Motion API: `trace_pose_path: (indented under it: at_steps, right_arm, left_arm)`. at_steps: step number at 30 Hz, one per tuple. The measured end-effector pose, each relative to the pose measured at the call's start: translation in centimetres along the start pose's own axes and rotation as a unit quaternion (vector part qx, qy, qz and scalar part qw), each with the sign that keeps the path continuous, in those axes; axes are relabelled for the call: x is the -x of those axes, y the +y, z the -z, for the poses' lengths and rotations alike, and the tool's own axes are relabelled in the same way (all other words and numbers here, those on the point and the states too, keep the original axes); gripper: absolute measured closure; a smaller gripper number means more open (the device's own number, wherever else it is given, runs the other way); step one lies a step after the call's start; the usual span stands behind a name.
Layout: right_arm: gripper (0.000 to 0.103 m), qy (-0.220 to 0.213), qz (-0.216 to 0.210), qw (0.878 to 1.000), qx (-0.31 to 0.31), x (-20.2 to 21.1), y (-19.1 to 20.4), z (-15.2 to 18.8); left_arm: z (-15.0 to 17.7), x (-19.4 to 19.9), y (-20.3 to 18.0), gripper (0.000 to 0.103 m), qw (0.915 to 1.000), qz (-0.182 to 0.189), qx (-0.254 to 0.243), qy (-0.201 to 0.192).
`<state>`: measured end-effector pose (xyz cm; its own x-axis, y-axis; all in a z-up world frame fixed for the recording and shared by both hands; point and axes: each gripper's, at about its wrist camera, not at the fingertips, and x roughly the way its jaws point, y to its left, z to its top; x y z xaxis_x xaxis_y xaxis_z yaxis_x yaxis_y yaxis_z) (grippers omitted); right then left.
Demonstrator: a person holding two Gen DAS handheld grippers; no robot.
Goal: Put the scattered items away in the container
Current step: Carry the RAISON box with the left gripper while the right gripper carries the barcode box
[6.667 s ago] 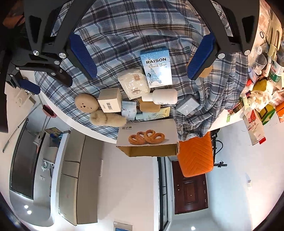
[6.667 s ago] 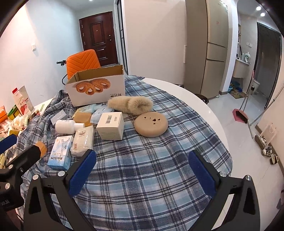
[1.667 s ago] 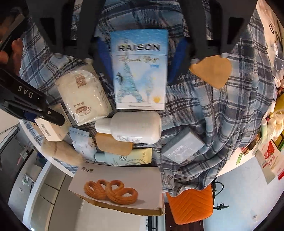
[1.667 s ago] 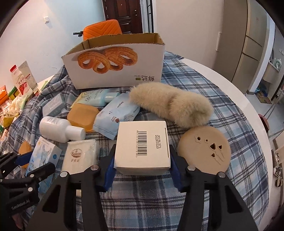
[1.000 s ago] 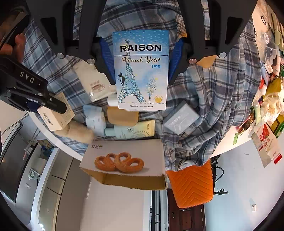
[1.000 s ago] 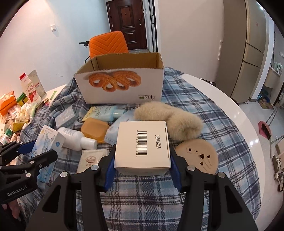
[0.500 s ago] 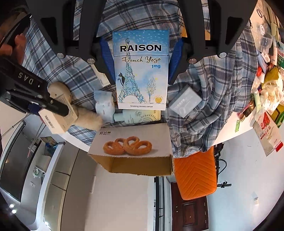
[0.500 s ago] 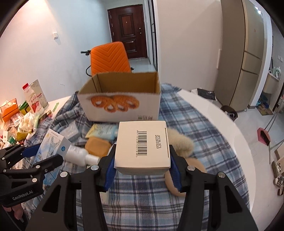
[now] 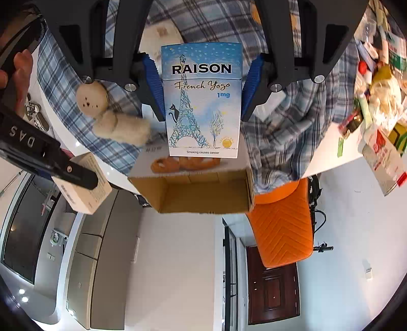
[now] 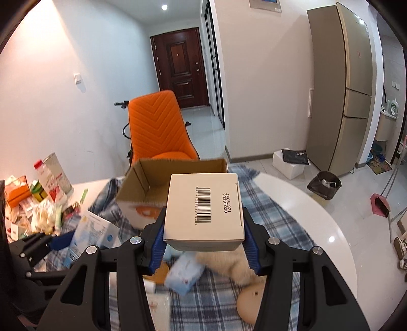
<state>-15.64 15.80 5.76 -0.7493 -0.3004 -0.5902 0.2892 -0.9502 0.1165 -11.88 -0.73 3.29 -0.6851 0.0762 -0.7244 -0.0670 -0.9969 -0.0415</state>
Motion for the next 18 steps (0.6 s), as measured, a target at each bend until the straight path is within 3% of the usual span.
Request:
trace_pose_path:
  at_steps: [11, 18]
  right_arm:
    - [0.052, 0.011, -0.006, 1.000, 0.001, -3.4, -0.1, -2.9]
    - [0.052, 0.049, -0.010, 0.999, 0.005, -7.5, -0.5, -4.2]
  left_arm:
    - [-5.2, -1.0, 0.6, 0.044, 0.9999, -0.006, -0.001, -0.016]
    - [-9.0, -3.0, 1.1, 0.044, 0.9997, -0.012, 0.002, -0.019]
